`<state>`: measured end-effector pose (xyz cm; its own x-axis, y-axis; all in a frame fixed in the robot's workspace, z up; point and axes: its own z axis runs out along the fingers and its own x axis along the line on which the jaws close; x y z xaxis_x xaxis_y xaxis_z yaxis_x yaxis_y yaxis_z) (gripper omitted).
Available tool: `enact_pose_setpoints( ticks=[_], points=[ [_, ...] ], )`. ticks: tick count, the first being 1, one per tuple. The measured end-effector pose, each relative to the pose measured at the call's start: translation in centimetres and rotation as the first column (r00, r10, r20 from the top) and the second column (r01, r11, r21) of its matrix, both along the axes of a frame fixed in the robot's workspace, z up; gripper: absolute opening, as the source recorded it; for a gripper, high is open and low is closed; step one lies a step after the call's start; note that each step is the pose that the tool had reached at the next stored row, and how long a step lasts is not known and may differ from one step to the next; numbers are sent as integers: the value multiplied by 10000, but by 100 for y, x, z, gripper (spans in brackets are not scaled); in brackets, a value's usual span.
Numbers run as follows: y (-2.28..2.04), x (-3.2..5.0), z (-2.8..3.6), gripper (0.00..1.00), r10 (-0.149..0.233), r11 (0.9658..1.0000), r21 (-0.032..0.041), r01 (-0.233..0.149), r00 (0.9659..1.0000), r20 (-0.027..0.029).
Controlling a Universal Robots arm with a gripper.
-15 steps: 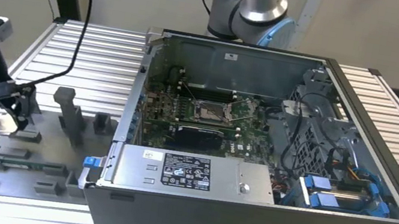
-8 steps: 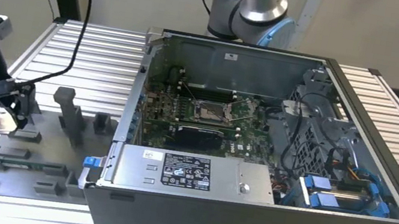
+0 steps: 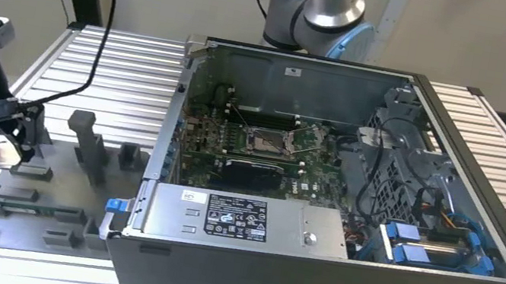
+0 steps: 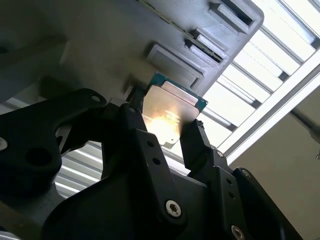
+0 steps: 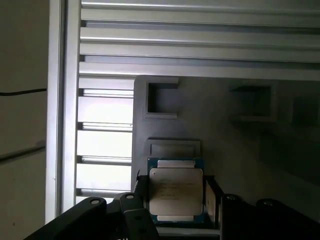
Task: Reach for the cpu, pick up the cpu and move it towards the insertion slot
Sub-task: 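Pick up the cpu and move it towards the insertion slot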
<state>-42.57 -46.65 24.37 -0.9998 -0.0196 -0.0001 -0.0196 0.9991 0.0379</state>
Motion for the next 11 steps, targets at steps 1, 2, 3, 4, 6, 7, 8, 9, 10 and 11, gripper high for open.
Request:
enact_pose_setpoints(
  ticks=[1,2,3,4,6,7,8,9,10,11],
  points=[
    [0,0,4,0,0,10000,0,0,10000,0],
    [0,0,8,0,-1,10000,1,1,10000,1],
    [0,0,13,0,-1,10000,0,1,10000,1],
    [0,0,18,0,-1,10000,1,1,10000,1],
    [1,-1,26,0,-3,10000,1,3,10000,1],
    [1,-1,31,0,-3,10000,1,3,10000,1],
    [1,-1,36,0,-3,10000,1,3,10000,1],
    [1,-1,40,0,-3,10000,1,3,10000,2],
    [1,-1,44,0,-3,10000,1,3,10000,2],
    [1,-1,49,0,-2,10000,0,2,10000,1]
  ],
)
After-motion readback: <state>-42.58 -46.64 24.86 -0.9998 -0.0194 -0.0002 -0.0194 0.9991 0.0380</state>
